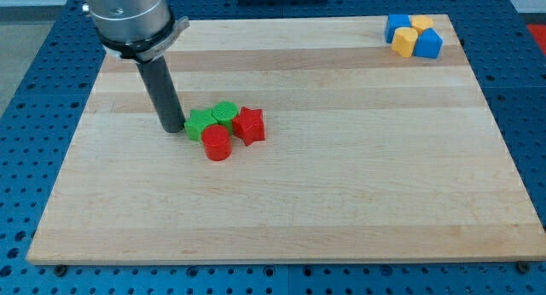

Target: Separate the group of blocks

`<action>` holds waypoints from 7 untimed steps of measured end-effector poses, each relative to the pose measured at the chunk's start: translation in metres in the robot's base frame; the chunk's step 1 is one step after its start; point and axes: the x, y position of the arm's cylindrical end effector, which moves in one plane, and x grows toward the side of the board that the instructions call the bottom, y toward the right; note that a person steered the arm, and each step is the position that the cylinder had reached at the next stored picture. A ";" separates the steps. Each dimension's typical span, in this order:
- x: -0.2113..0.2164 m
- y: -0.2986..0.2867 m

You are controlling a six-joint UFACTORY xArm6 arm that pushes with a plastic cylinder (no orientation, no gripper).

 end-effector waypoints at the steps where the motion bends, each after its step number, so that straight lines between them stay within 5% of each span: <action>1: 0.000 0.021; 7: 0.000 0.137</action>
